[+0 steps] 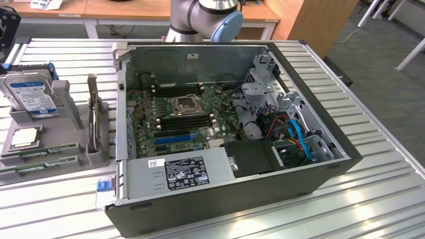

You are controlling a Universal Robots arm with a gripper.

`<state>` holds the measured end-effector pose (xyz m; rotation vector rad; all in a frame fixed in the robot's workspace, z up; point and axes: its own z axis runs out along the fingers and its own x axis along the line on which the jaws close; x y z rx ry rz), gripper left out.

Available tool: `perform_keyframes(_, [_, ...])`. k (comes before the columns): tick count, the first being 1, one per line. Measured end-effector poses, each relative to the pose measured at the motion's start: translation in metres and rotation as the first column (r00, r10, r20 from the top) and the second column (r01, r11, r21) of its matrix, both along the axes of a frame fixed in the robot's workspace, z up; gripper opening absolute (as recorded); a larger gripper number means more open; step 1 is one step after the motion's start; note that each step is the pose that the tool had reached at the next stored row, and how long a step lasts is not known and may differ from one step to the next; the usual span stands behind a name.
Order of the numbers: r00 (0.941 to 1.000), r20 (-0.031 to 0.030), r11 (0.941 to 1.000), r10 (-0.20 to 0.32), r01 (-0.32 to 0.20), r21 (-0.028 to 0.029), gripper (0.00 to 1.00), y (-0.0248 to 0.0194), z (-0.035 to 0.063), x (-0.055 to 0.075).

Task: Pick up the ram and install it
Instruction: 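Pick up the ram and move it above insertion slot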

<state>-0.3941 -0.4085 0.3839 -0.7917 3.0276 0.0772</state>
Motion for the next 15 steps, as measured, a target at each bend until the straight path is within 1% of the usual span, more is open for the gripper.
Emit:
perform_keyframes(4, [0.9985,0.0,0.9985,0.054,-0.054,-0.0001,0.1,0.0,0.0,0.0])
perform_keyframes(8, [0.9943,-0.0001,0.9943,0.106,-0.106,-0.0002,0.1,0.0,0.0,0.0])
perform_keyframes(12, [0.9859,0.0,0.9859,0.167,-0.167,-0.0002,0.1,0.0,0.0,0.0])
perform_keyframes(15, [0.9769,-0.0001,0.9769,0.214,-0.214,-0.0002,0.1,0.0,0.0,0.0])
